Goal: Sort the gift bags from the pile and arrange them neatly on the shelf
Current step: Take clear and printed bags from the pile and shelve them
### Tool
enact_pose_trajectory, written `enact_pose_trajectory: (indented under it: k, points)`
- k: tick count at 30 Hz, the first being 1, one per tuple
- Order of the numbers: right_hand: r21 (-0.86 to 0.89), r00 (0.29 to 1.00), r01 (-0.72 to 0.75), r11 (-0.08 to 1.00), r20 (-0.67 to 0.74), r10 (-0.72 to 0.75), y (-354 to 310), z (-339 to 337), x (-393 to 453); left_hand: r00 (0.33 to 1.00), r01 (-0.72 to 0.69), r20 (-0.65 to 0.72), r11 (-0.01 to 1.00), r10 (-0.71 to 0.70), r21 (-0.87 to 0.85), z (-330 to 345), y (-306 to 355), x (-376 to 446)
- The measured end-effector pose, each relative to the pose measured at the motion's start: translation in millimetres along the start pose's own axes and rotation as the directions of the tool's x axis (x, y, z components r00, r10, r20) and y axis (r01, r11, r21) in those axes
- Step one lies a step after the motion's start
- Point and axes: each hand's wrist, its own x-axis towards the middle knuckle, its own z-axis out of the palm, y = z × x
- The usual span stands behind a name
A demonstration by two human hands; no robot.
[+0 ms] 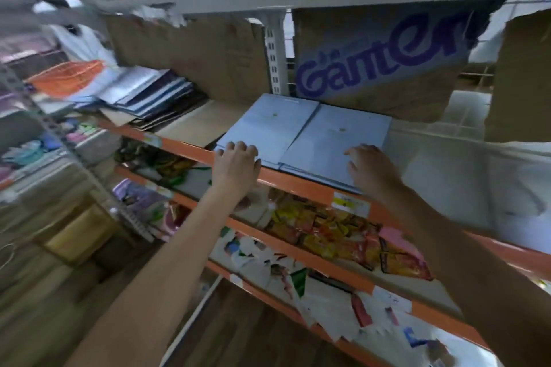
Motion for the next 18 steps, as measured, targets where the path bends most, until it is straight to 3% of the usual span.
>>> enact_pose_trajectory:
  k: [8,18]
  points:
    - [0.054,0.972,0.233,0.971,-0.024,-0.232,-163,67,94,0.977,0.213,0.005,0.976,-0.214,0.03,21,-165,6]
    - [0.156,0.939,0.324,0.933,0.068,-0.338,-307,166,268,0.94,0.339,0.023,0.94,-0.34,0.028,79,-341,83]
